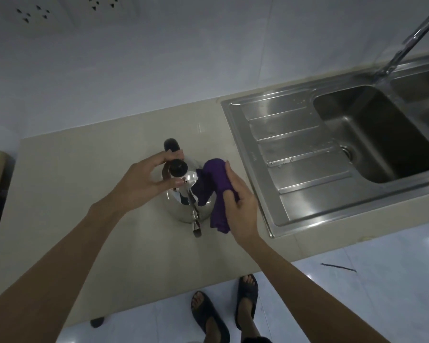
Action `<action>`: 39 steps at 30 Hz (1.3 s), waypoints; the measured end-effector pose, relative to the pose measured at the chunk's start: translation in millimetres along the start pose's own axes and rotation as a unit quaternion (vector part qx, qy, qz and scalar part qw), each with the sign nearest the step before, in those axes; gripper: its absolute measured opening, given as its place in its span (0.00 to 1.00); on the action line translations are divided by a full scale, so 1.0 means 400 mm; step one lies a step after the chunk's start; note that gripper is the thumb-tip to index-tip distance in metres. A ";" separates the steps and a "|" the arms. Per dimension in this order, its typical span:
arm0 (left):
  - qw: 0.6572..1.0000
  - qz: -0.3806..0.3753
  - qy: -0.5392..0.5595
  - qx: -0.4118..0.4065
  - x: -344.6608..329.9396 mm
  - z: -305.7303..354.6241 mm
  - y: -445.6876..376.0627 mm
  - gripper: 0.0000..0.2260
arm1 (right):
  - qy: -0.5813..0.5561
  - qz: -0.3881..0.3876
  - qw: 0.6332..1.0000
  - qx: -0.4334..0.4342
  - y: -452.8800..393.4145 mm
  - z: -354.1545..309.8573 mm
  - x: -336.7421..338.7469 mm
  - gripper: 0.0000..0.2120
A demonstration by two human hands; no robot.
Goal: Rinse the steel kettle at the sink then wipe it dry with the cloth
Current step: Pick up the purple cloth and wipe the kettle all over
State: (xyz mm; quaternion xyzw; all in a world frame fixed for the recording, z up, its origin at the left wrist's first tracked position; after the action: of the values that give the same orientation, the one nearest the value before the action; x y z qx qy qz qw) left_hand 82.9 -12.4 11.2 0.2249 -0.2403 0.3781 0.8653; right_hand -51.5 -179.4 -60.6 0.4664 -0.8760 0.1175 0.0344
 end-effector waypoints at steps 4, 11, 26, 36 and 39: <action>1.000 0.015 0.000 -0.008 -0.009 0.002 0.008 0.25 | 0.043 0.040 0.997 0.058 -0.029 -0.060 -0.014 0.28; 0.999 0.028 0.022 -0.009 -0.012 0.004 0.009 0.26 | 0.195 -0.060 0.973 -0.105 0.081 0.111 -0.085 0.32; 0.999 0.022 0.024 0.002 -0.009 -0.010 0.005 0.29 | 0.174 -0.062 0.967 -0.173 0.038 0.130 -0.074 0.29; 0.984 0.170 -0.041 0.017 -0.040 0.016 0.047 0.17 | 0.196 -0.024 0.979 -0.056 0.002 0.060 -0.120 0.32; 0.980 0.185 -0.078 0.012 -0.042 0.017 0.043 0.20 | 0.228 -0.087 0.957 -0.157 0.021 0.139 -0.082 0.30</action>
State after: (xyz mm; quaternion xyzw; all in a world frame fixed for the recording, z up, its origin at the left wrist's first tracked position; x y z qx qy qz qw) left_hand 58.1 -14.9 10.4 0.2158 -0.3402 0.5157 0.7561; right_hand -37.4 -161.6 -121.7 0.4904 -0.8085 0.0783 0.3158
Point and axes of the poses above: each hand's wrist, its own y-axis away from the middle knuckle, its own x-axis out of the back of the hand, z = x × y, the point moved 5 cm from there along -y, towards the middle knuckle, and after that the axes turned 2 degrees about x, right-handed, at the moved point
